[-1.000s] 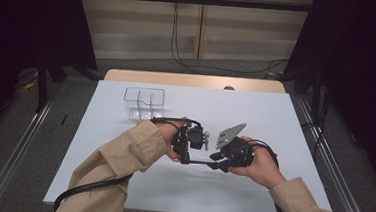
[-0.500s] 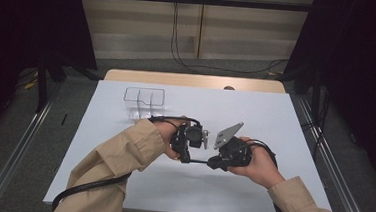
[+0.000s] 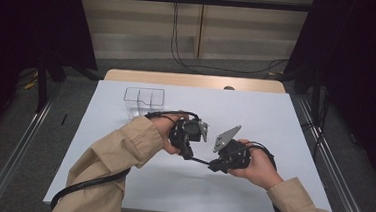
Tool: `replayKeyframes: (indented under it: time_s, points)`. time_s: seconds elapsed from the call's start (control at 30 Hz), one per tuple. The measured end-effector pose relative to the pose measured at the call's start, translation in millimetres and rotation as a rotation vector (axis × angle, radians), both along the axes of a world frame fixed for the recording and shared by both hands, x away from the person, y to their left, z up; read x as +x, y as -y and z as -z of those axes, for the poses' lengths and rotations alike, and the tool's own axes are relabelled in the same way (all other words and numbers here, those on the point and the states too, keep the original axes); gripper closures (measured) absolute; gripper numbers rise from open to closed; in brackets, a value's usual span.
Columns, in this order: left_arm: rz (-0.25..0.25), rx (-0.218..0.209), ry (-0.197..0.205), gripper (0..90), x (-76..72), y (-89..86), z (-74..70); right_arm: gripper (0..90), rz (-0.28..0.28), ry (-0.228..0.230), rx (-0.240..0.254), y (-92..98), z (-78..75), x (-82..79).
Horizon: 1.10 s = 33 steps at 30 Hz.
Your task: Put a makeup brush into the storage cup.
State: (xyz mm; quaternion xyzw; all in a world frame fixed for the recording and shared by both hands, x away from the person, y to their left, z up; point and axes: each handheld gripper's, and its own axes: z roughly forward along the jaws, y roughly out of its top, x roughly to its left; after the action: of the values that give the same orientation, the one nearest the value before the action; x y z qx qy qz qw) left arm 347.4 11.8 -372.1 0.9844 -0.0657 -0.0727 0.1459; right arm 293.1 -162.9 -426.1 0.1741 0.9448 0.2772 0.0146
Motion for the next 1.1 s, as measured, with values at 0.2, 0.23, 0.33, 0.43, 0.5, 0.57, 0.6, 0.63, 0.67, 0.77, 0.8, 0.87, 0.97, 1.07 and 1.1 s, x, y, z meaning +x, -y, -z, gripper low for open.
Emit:
replayKeyframes:
  time_s: [0.2, 0.23, 0.33, 0.43, 0.5, 0.57, 0.6, 0.63, 0.67, 0.77, 0.8, 0.87, 0.97, 1.07, 1.1]
  points:
    - [-0.008, -0.013, 0.004, 82.8, 2.4, -2.3, -0.1, 85.3, -0.008, -0.002, 0.017, -1.1, 3.1, -0.4]
    - [-0.014, -0.014, 0.002, 82.6, 2.3, -2.9, 0.4, 85.5, -0.007, -0.004, 0.016, -1.1, 2.9, -0.9]
    - [-0.024, -0.021, 0.001, 82.3, 2.9, -3.9, 0.0, 85.7, -0.012, 0.003, 0.015, -1.2, 2.4, -1.8]
    - [-0.036, -0.032, -0.001, 82.0, 4.2, -5.0, -0.8, 85.8, -0.009, 0.011, 0.024, -0.4, 2.7, -2.1]
    - [-0.035, -0.032, 0.005, 81.6, 6.0, -5.8, -1.6, 85.8, -0.009, 0.008, 0.025, 0.2, 3.3, -1.7]
    - [-0.051, -0.044, -0.004, 80.6, 5.9, -7.5, -2.5, 85.8, -0.011, 0.008, 0.02, 0.3, 3.8, -1.9]
    - [-0.05, -0.054, 0.005, 79.6, 6.3, -8.3, -2.9, 85.8, -0.012, 0.013, 0.017, 0.4, 4.0, -1.9]
    - [-0.053, -0.054, 0.004, 77.8, 6.6, -9.1, -3.9, 85.8, -0.012, 0.012, 0.015, 0.6, 3.9, -2.2]
    - [-0.063, -0.056, 0.002, 76.0, 6.2, -10.0, -4.3, 85.8, -0.008, 0.018, 0.017, 0.9, 3.8, -2.4]
    - [-0.075, -0.067, 0.002, 73.1, 8.0, -13.5, -5.7, 85.7, 0.003, 0.022, 0.021, 2.5, 3.2, -2.1]
    - [-0.085, -0.073, 0.007, 71.2, 8.2, -14.8, -6.0, 85.8, 0.004, 0.028, 0.019, 2.9, 3.0, -2.0]
    - [-0.108, -0.084, 0.012, 65.8, 9.1, -17.2, -6.6, 85.8, 0.004, 0.028, 0.017, 3.7, 3.2, -1.9]
    - [-0.123, -0.091, 0.015, 58.9, 9.6, -20.2, -5.6, 85.7, -0.002, 0.028, 0.011, 4.3, 4.1, -2.1]
    - [-0.123, -0.094, 0.02, 51.2, 10.9, -23.2, -5.1, 85.7, 0.002, 0.03, 0.013, 5.3, 4.2, -2.2]
    - [-0.129, -0.101, 0.02, 49.8, 11.0, -24.3, -4.7, 85.7, 0.003, 0.033, 0.014, 5.8, 4.2, -1.9]
